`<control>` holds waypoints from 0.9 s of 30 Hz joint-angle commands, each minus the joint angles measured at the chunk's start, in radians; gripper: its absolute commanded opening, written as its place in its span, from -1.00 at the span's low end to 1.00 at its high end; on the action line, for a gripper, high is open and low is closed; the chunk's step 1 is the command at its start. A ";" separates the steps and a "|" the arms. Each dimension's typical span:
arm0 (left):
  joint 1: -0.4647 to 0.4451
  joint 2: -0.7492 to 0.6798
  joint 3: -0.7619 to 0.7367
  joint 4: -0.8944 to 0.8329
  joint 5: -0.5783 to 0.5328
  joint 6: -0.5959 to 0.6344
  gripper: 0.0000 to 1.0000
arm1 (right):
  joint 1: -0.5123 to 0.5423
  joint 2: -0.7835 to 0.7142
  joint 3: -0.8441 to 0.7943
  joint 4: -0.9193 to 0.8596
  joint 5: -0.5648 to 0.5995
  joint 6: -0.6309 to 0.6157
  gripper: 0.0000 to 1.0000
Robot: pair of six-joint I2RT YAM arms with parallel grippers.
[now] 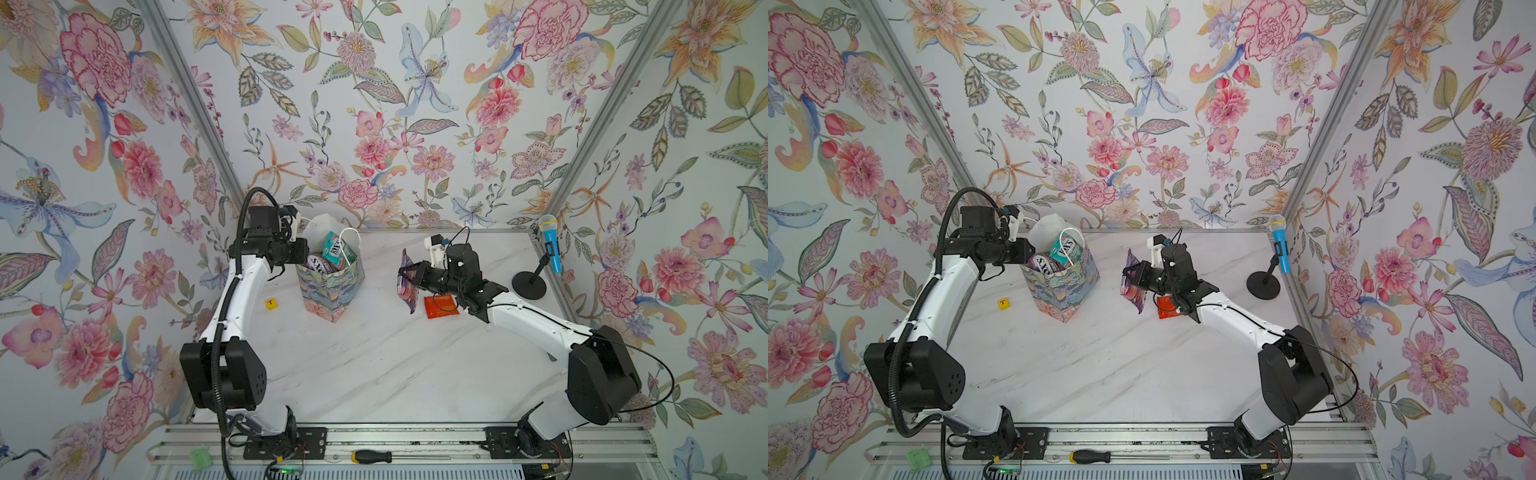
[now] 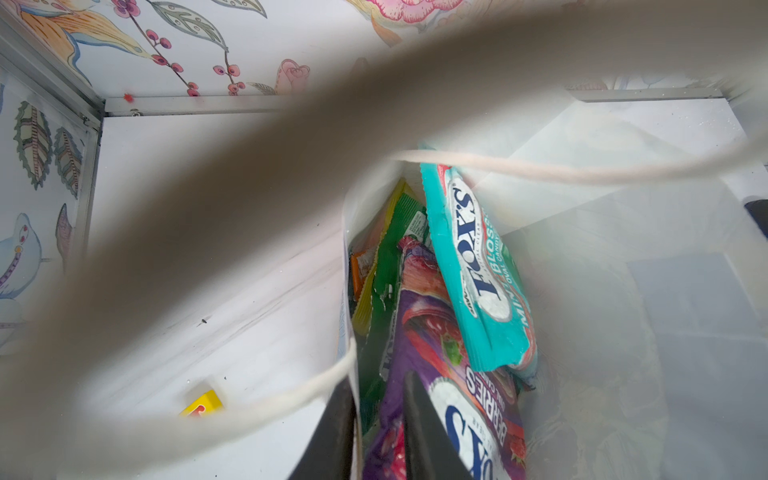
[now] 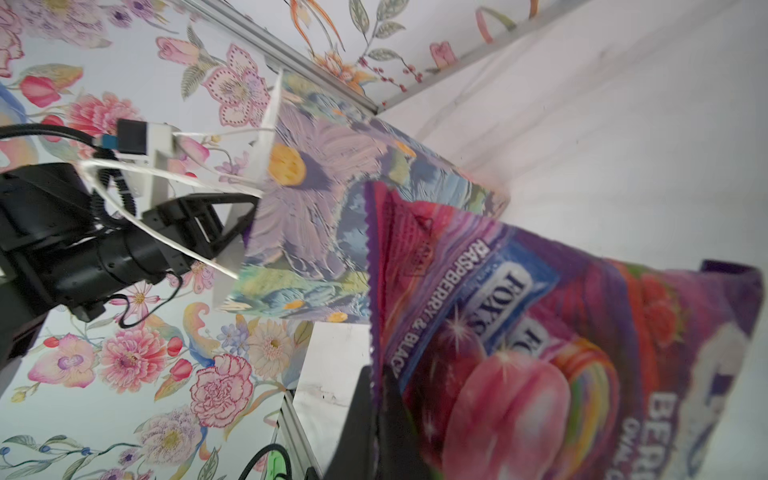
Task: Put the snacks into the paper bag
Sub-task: 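Lift the purple packet and carry it toward the bag with the right gripper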
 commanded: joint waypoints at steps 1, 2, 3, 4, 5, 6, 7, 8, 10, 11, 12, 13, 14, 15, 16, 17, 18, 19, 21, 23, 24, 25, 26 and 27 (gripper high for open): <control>0.010 -0.019 -0.019 -0.009 0.008 0.007 -0.56 | 0.007 -0.038 0.103 -0.115 0.078 -0.127 -1.00; 0.011 -0.020 -0.018 -0.009 0.010 0.007 -0.56 | 0.008 -0.036 0.133 -0.126 0.086 -0.145 -1.00; 0.010 -0.018 -0.018 -0.010 0.013 0.006 -0.56 | 0.008 -0.030 0.165 -0.135 0.091 -0.160 -1.00; 0.011 -0.019 -0.016 -0.010 0.013 0.006 -0.56 | 0.008 -0.021 0.204 -0.145 0.096 -0.180 -1.00; 0.011 -0.020 -0.016 -0.009 0.012 0.005 -0.56 | 0.008 -0.009 0.250 -0.156 0.098 -0.197 -1.00; 0.010 -0.020 -0.016 -0.009 0.013 0.005 -0.56 | 0.008 0.005 0.287 -0.167 0.097 -0.211 -1.00; 0.010 -0.023 -0.015 -0.009 0.012 0.004 -0.57 | 0.010 0.021 0.330 -0.178 0.096 -0.226 -1.00; 0.011 -0.023 -0.015 -0.008 0.013 0.004 -0.56 | 0.010 0.039 0.377 -0.182 0.095 -0.238 -1.00; 0.011 -0.023 -0.017 -0.007 0.014 0.004 -0.56 | 0.013 0.074 0.457 -0.185 0.096 -0.258 -1.00; 0.011 -0.023 -0.016 -0.007 0.014 0.004 -0.56 | 0.014 0.093 0.495 -0.189 0.098 -0.266 -1.00; 0.011 -0.024 -0.015 -0.007 0.015 0.004 -0.56 | 0.015 0.116 0.542 -0.195 0.099 -0.274 -1.00; 0.011 -0.024 -0.016 -0.006 0.016 0.004 -0.56 | 0.016 0.137 0.586 -0.196 0.097 -0.280 -1.00; 0.011 -0.024 -0.016 -0.007 0.016 0.004 -0.56 | 0.017 0.156 0.618 -0.196 0.095 -0.283 -1.00; 0.011 -0.023 -0.017 -0.007 0.016 0.004 -0.56 | 0.018 0.178 0.663 -0.196 0.094 -0.288 -1.00; 0.011 -0.024 -0.016 -0.006 0.017 0.004 -0.56 | 0.021 0.201 0.704 -0.197 0.094 -0.291 -1.00; 0.011 -0.024 -0.017 -0.006 0.017 0.004 -0.56 | 0.022 0.220 0.739 -0.198 0.092 -0.293 -1.00; 0.011 -0.024 -0.016 -0.006 0.017 0.004 -0.57 | 0.024 0.243 0.780 -0.198 0.088 -0.297 -1.00; 0.010 -0.024 -0.016 -0.006 0.017 0.004 -0.57 | 0.028 0.271 0.827 -0.203 0.088 -0.302 -1.00; 0.011 -0.023 -0.017 -0.007 0.019 0.004 -0.57 | 0.035 0.322 0.917 -0.215 0.074 -0.305 -1.00; 0.011 -0.023 -0.017 -0.007 0.020 0.004 -0.57 | 0.037 0.376 1.010 -0.230 0.058 -0.309 -1.00; 0.011 -0.023 -0.016 -0.007 0.021 0.004 -0.57 | 0.036 0.409 1.061 -0.240 0.048 -0.311 -1.00; 0.011 -0.023 -0.016 -0.007 0.022 0.003 -0.57 | 0.070 0.443 1.124 -0.252 0.034 -0.313 -1.00; 0.010 -0.023 -0.016 -0.007 0.021 0.002 -0.57 | 0.077 0.475 1.180 -0.267 0.027 -0.319 -1.00; 0.011 -0.023 -0.016 -0.007 0.021 0.002 -0.57 | 0.083 0.514 1.241 -0.284 0.018 -0.321 -1.00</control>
